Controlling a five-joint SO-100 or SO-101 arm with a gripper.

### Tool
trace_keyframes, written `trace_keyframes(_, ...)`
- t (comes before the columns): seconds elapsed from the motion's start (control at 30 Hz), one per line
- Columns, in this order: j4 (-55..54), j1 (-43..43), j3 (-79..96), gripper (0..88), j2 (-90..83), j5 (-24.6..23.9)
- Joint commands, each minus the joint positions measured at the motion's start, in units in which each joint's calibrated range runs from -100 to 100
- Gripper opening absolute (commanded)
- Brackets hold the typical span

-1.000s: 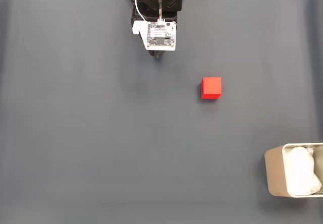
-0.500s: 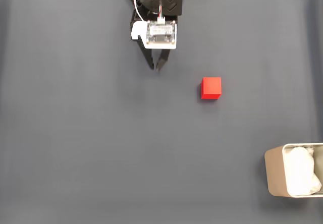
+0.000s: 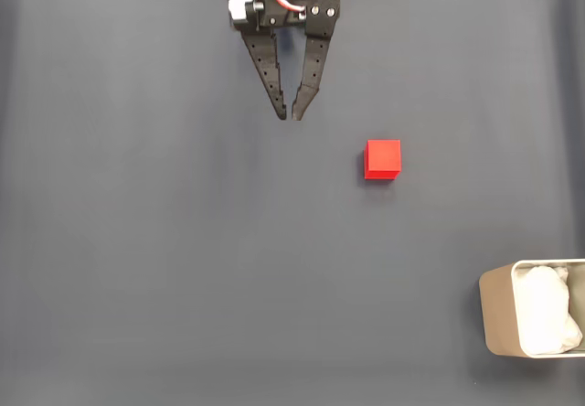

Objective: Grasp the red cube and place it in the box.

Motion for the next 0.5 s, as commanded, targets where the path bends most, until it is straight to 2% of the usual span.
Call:
trace_keyframes(0.0,3.73,0.33,-9.19,0.0,5.04,0.98)
trace_keyframes(0.23,6.51,0.40,-15.67,0.0,12.58,1.56)
trace_keyframes(0.47,6.27,-0.95,-16.58,0.1,18.21,4.25)
